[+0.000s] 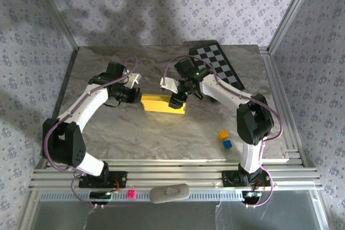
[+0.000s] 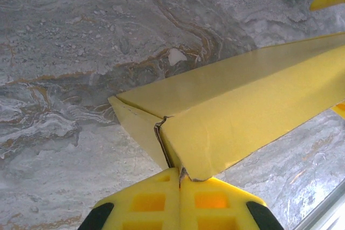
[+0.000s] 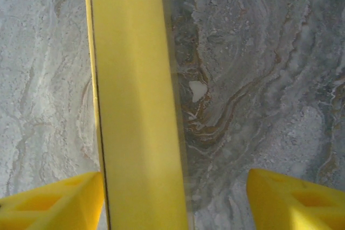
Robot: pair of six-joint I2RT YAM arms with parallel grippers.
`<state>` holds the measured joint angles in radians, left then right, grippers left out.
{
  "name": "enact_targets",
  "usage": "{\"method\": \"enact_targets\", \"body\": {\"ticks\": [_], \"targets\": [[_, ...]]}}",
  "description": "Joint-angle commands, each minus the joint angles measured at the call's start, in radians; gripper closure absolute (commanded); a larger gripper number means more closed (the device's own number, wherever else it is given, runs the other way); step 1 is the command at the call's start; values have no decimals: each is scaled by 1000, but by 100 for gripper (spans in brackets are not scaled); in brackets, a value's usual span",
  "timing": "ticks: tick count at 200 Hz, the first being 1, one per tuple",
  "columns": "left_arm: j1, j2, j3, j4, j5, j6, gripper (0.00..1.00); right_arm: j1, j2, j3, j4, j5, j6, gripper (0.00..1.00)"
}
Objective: Fold the paper box
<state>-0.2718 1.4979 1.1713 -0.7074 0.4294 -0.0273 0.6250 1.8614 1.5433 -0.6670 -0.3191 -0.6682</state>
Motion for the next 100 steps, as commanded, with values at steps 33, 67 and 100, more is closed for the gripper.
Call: {"method": "enact_targets", "body": {"ticks": [33, 67, 100], "targets": [[-21, 48, 12, -66, -66, -17, 100, -64, -95, 13, 42, -108, 201, 22], [-26, 59, 27, -75, -74, -20, 100, -150, -183, -44, 181, -189, 489, 21], [-26, 62, 34, -79, -76, -21, 100, -290, -281, -172, 305, -144, 1162, 35]]}}
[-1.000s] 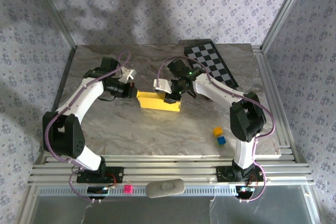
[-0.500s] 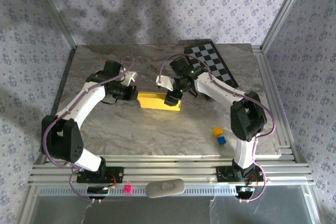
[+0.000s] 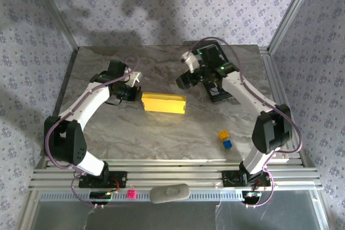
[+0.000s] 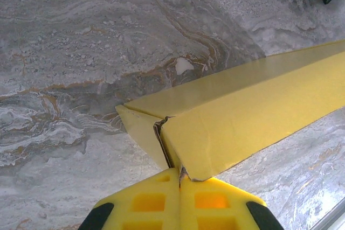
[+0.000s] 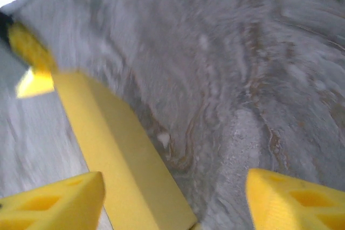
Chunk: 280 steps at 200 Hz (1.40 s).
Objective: Fold the paper box
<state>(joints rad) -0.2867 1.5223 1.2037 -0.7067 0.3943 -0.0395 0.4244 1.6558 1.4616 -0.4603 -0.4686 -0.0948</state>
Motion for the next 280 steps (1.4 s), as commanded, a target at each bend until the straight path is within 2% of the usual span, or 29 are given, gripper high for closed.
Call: {"method": "enact_targets", "body": {"ticks": [1, 22, 33, 75, 93, 144, 182, 220, 241, 280], "targets": [[-11, 38, 3, -80, -41, -8, 100, -94, -77, -96, 97, 6, 615, 35], [-10, 38, 3, -78, -41, -12, 100, -165, -121, -218, 101, -88, 1072, 28], [-11, 41, 2, -77, -41, -13, 100, -161, -137, -314, 209, -158, 1230, 27], [-12, 49, 11, -87, -47, -10, 100, -128, -163, -561, 523, -221, 1568, 20], [-10, 51, 14, -91, -48, -10, 100, -117, -167, -609, 590, -243, 1610, 16], [-12, 59, 23, -97, -48, -9, 100, -79, -143, -679, 811, -246, 1754, 16], [-12, 57, 25, -100, -53, -11, 100, -47, -151, -730, 883, -243, 1829, 24], [-14, 58, 25, -97, -51, -14, 100, -35, -191, -767, 851, -240, 1823, 31], [-14, 58, 25, -97, -52, -16, 100, -31, -180, -773, 860, -234, 1827, 39], [-17, 56, 25, -99, -52, -18, 100, -15, -185, -772, 857, -225, 1826, 46]]}}
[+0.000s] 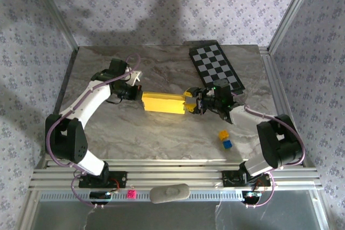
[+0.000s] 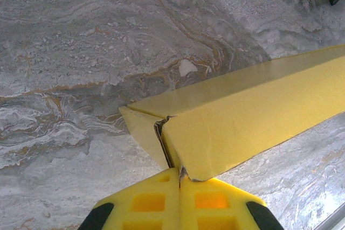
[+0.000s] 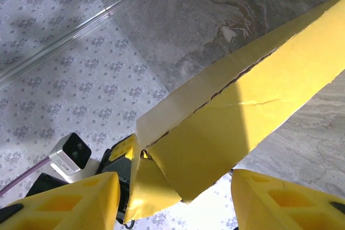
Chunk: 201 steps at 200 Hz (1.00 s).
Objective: Fold the paper box
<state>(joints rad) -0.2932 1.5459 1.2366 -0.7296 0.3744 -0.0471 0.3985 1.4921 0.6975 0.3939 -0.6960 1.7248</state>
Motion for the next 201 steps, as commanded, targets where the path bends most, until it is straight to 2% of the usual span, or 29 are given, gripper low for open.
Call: {"method": "enact_targets", "body": {"ticks": [1, 48, 72, 100, 157, 201], "targets": [[-11, 33, -9, -75, -32, -10, 100, 11, -22, -9, 1, 3, 6, 46], [-12, 21, -13, -76, -30, -16, 100, 8, -14, -22, -36, 10, -32, 59], [-12, 11, -15, -79, -28, -19, 99, 5, -12, -21, -54, 10, -51, 60], [-12, -7, -17, -84, -17, -28, 87, 2, -10, -15, -83, 8, -79, 62], [-7, -113, -69, -71, 35, -108, 55, -3, -5, -7, -140, 5, -131, 66], [69, -214, -138, 27, 191, -312, 41, -4, 9, 9, -160, 4, -147, 70]]}}
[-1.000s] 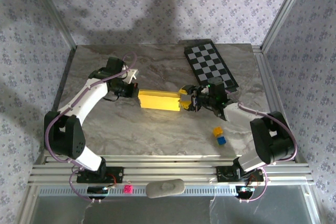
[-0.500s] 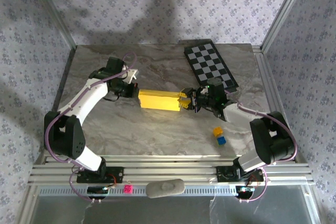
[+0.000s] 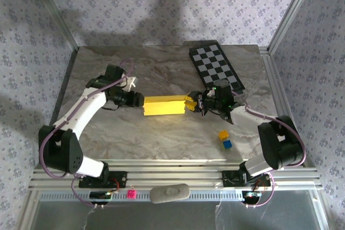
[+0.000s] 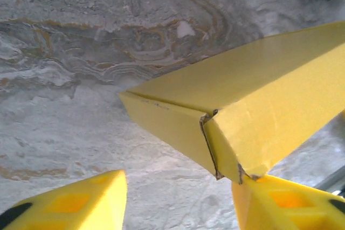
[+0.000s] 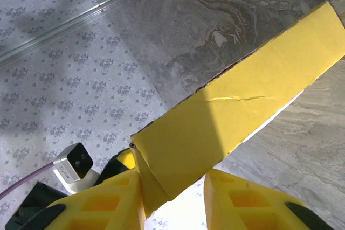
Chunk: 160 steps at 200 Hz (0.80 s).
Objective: Fold the paper box
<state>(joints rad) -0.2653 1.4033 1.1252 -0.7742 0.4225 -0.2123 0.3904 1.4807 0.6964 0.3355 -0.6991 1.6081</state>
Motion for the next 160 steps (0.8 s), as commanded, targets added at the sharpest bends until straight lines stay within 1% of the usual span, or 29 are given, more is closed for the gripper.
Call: {"method": "enact_targets", "body": {"ticks": [1, 12, 50, 64, 78, 102, 129, 136, 150, 160], "targets": [[43, -73, -27, 75, 148, -154, 41, 3, 21, 10, -102, 6, -31, 70], [55, -89, -43, 91, 179, -218, 40, 3, 24, 15, -101, 4, -33, 70], [88, -128, -103, 257, 219, -417, 35, 4, 36, 38, -116, 2, -43, 70], [91, -118, -116, 307, 236, -472, 35, 3, 41, 44, -118, 2, -44, 70], [90, -90, -117, 311, 246, -491, 40, 4, 44, 48, -117, 1, -44, 70], [90, -62, -134, 335, 245, -502, 45, 4, 50, 55, -118, -2, -46, 71], [88, -37, -178, 423, 268, -544, 52, 2, 54, 59, -119, -2, -46, 71], [82, -27, -188, 435, 271, -547, 55, 3, 56, 60, -118, -1, -47, 71], [77, -9, -195, 408, 263, -525, 62, 1, 58, 60, -121, -2, -49, 72], [77, -7, -214, 407, 255, -521, 69, -1, 60, 60, -123, 0, -49, 73]]}}
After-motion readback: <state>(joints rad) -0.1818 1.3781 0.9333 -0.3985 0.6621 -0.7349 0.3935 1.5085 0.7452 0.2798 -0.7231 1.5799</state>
